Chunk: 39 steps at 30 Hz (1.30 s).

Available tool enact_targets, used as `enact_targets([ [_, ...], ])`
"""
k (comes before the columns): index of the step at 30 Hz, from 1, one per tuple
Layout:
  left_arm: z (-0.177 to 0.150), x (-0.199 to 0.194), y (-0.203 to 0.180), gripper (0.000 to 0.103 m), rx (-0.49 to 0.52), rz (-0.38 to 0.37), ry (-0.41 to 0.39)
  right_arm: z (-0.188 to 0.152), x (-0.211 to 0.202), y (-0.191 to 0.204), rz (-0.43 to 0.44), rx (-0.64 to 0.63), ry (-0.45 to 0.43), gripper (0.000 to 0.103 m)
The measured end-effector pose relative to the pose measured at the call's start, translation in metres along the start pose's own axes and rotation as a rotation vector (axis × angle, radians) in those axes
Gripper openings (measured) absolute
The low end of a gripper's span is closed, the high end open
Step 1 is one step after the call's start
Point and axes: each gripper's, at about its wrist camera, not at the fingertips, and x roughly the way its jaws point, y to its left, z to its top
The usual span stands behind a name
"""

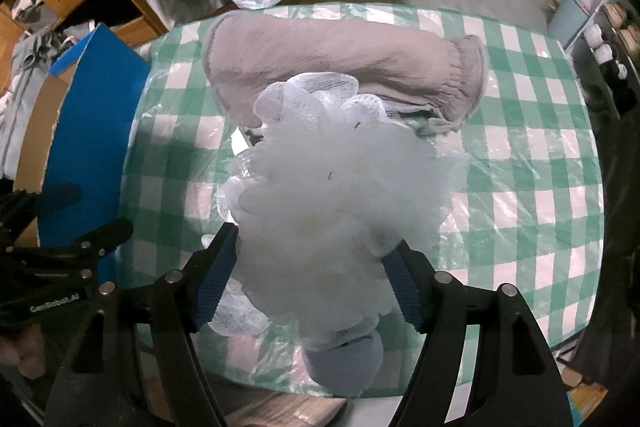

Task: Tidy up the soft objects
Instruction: 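Close the right gripper on the white mesh bath puff, then lift the bath puff with the right gripper while the left gripper moves toward the grey sock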

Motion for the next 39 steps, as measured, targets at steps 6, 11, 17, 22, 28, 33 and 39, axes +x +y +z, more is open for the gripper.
enact_targets([
  [6, 0.003, 0.01, -0.01, 0.081, 0.035, 0.023, 0.011, 0.005, 0.02, 0.006, -0.033, -0.028, 0.029, 0.081],
  [11, 0.008, 0.014, -0.019, 0.087, 0.057, 0.052, 0.0, 0.009, 0.037, 0.003, -0.055, -0.014, 0.057, 0.084],
  [17, 0.012, 0.019, -0.025, 0.087, 0.067, 0.022, 0.014, 0.013, 0.059, -0.003, -0.087, -0.004, 0.087, 0.086],
  [22, 0.017, 0.024, -0.03, 0.087, 0.078, 0.023, 0.021, 0.013, 0.068, -0.007, -0.076, -0.032, 0.098, 0.085],
  [28, 0.021, 0.023, -0.033, 0.087, 0.071, 0.018, 0.02, 0.012, 0.054, -0.014, -0.043, -0.032, 0.082, 0.059],
  [33, 0.02, 0.015, -0.038, 0.087, 0.072, 0.013, 0.003, 0.008, 0.025, -0.018, -0.012, -0.023, 0.018, 0.054],
  [39, 0.017, 0.004, -0.047, 0.087, 0.089, -0.001, -0.014, -0.001, -0.007, -0.022, 0.003, -0.002, -0.039, 0.054],
])
